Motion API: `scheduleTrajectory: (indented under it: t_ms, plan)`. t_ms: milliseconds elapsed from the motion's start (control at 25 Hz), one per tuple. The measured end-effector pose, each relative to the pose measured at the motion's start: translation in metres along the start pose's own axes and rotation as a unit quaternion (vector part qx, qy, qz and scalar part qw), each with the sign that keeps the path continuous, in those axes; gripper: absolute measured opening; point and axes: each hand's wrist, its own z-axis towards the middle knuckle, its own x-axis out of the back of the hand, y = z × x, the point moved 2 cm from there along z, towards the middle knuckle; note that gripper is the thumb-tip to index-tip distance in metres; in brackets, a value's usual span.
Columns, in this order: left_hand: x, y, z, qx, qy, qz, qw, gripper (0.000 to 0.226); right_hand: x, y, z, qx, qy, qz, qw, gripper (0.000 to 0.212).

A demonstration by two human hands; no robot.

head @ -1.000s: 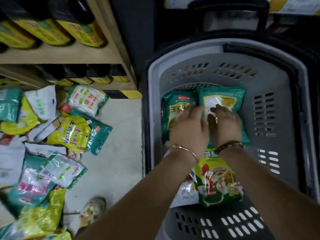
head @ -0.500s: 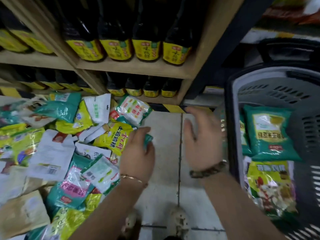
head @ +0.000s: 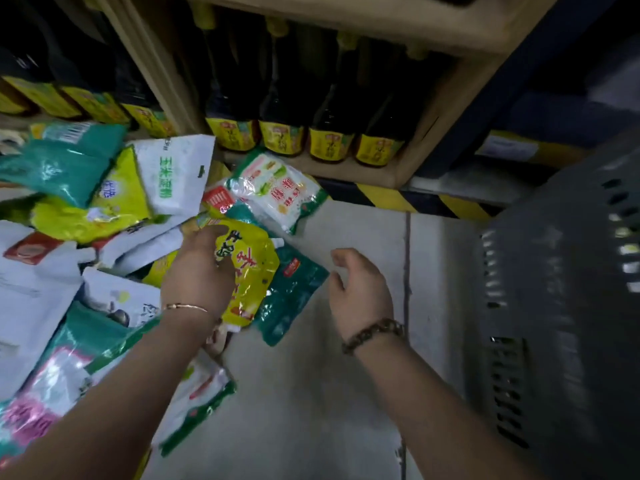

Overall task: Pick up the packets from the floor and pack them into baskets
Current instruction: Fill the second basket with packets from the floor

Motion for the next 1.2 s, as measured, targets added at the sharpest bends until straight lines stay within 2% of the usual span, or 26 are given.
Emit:
scheduleTrajectory:
  t_ms: [80, 160, 280, 360, 440, 520, 600, 760, 960, 1080, 1200]
  plan:
    - [-0.018, -0.007, 0.03, -0.052, -0.041, 0.036, 0.997, 0.054, -0.026, 0.01, 0.029, 0.011, -0.008, -0.013, 1.0, 0.037]
    - [-0.028, -0.005, 0.058, -0.145, -0.12, 0.131, 0.973, 0.071, -0.047, 0.014, 0.06, 0.007, -0.04, -0.025, 0.999, 0.038]
    - [-0.031, -0.003, 0.082, -0.233, -0.226, 0.361, 0.874, 0.103, -0.075, 0.013, 0.09, -0.025, -0.118, -0.032, 0.992, 0.037]
    - [-0.033, -0.007, 0.086, -0.248, -0.261, 0.446, 0.819, 0.113, -0.091, 0.013, 0.096, -0.031, -0.162, -0.043, 0.985, 0.044]
    - [-0.032, -0.01, 0.087, -0.263, -0.287, 0.48, 0.786, 0.118, -0.096, 0.008, 0.1, -0.014, -0.188, -0.073, 0.979, 0.05]
    - [-0.029, -0.013, 0.089, -0.275, -0.294, 0.485, 0.777, 0.12, -0.092, 0.002, 0.101, -0.011, -0.191, -0.088, 0.978, 0.052]
    - [-0.028, -0.015, 0.089, -0.274, -0.289, 0.479, 0.783, 0.12, -0.087, 0.0, 0.1, -0.032, -0.197, -0.093, 0.976, 0.055]
    - [-0.026, -0.019, 0.088, -0.279, -0.272, 0.497, 0.775, 0.114, -0.085, -0.005, 0.095, -0.067, -0.204, -0.1, 0.971, 0.069]
    - [-0.02, -0.022, 0.082, -0.316, -0.229, 0.462, 0.796, 0.099, -0.089, -0.004, 0.08, -0.086, -0.221, -0.148, 0.96, 0.088]
    - [-0.02, -0.026, 0.078, -0.319, -0.253, 0.465, 0.786, 0.107, -0.094, -0.001, 0.068, -0.135, -0.203, -0.139, 0.96, 0.084]
    - [-0.025, -0.021, 0.082, -0.306, -0.287, 0.484, 0.768, 0.116, -0.093, -0.007, 0.067, -0.154, -0.202, -0.16, 0.954, 0.063]
